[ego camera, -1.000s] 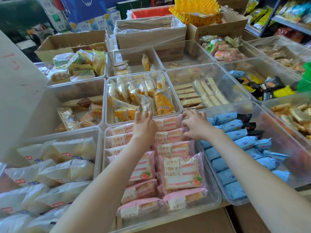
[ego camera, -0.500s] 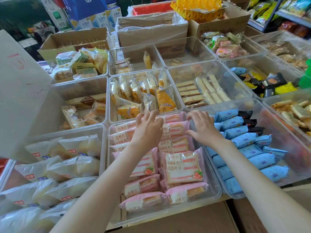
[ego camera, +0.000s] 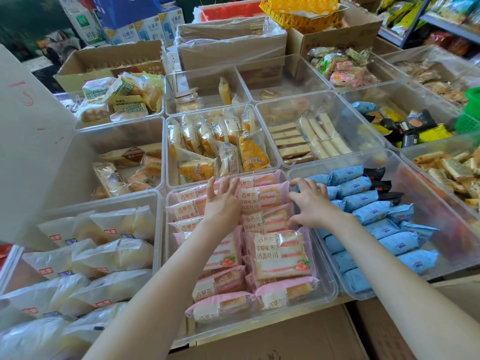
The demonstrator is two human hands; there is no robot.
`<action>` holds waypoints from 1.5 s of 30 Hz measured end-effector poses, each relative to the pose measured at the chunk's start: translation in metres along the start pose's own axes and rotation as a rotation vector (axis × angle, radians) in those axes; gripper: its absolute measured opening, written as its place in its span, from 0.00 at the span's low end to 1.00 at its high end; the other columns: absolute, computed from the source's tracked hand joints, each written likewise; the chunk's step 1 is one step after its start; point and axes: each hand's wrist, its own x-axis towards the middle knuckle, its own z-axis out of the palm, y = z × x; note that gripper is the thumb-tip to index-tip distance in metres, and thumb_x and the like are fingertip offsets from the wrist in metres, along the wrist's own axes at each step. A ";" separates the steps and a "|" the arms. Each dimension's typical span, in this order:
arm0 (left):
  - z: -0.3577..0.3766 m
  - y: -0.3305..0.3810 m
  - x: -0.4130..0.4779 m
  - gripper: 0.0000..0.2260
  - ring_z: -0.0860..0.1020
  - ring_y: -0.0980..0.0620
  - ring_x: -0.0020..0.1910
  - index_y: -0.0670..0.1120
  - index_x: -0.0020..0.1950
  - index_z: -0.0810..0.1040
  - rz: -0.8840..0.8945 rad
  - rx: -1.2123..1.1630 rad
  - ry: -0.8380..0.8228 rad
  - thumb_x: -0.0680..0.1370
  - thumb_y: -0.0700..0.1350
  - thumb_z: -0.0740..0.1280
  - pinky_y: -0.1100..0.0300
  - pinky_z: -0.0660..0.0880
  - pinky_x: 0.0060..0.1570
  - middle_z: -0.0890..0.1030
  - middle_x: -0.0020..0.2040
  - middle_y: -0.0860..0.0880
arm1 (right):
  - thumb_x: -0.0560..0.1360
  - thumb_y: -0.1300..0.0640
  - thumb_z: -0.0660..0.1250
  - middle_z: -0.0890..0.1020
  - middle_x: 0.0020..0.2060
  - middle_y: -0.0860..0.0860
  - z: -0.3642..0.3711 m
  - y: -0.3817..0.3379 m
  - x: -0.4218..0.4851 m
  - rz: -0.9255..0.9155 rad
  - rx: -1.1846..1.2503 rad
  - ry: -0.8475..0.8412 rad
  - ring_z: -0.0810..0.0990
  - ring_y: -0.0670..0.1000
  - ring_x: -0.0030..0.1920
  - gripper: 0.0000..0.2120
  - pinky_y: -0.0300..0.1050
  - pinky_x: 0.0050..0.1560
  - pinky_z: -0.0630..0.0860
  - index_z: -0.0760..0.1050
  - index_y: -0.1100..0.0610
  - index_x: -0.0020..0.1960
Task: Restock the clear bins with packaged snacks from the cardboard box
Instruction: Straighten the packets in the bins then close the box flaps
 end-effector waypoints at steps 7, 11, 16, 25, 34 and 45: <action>0.000 -0.009 -0.010 0.14 0.46 0.47 0.76 0.47 0.62 0.75 -0.084 -0.047 0.216 0.78 0.49 0.64 0.45 0.34 0.67 0.51 0.77 0.46 | 0.71 0.52 0.71 0.64 0.68 0.51 0.002 -0.001 0.000 -0.024 0.039 0.288 0.59 0.53 0.68 0.20 0.48 0.63 0.53 0.71 0.55 0.61; -0.002 -0.005 -0.021 0.17 0.46 0.48 0.75 0.48 0.66 0.69 -0.105 -0.128 0.252 0.78 0.49 0.62 0.48 0.34 0.66 0.47 0.78 0.46 | 0.70 0.50 0.72 0.63 0.66 0.51 0.007 -0.004 -0.013 0.014 0.124 0.285 0.60 0.53 0.66 0.28 0.48 0.63 0.55 0.64 0.54 0.66; -0.005 0.014 -0.040 0.09 0.43 0.47 0.77 0.52 0.54 0.78 0.085 -0.239 0.230 0.79 0.51 0.61 0.44 0.33 0.70 0.47 0.78 0.48 | 0.75 0.46 0.67 0.63 0.67 0.50 0.006 0.002 -0.038 0.039 0.096 0.179 0.59 0.54 0.67 0.15 0.49 0.64 0.54 0.71 0.51 0.58; 0.006 0.024 -0.041 0.10 0.37 0.44 0.77 0.52 0.56 0.81 0.054 -0.068 0.018 0.79 0.48 0.62 0.40 0.26 0.64 0.42 0.79 0.45 | 0.77 0.42 0.61 0.52 0.76 0.48 -0.005 0.007 -0.037 -0.003 0.052 -0.172 0.46 0.53 0.74 0.11 0.53 0.70 0.44 0.79 0.44 0.54; 0.017 0.018 -0.052 0.14 0.47 0.49 0.77 0.51 0.64 0.76 -0.067 -0.208 0.233 0.78 0.45 0.62 0.47 0.33 0.67 0.53 0.78 0.48 | 0.71 0.46 0.70 0.67 0.67 0.49 -0.009 0.002 -0.040 -0.046 -0.016 0.051 0.58 0.52 0.70 0.14 0.48 0.65 0.50 0.78 0.54 0.52; 0.015 0.016 -0.049 0.20 0.53 0.45 0.75 0.46 0.67 0.72 -0.150 -0.236 0.223 0.75 0.38 0.65 0.45 0.45 0.72 0.57 0.76 0.45 | 0.56 0.69 0.76 0.78 0.40 0.55 0.022 -0.005 -0.027 0.031 -0.074 0.483 0.70 0.56 0.46 0.14 0.48 0.46 0.57 0.75 0.60 0.35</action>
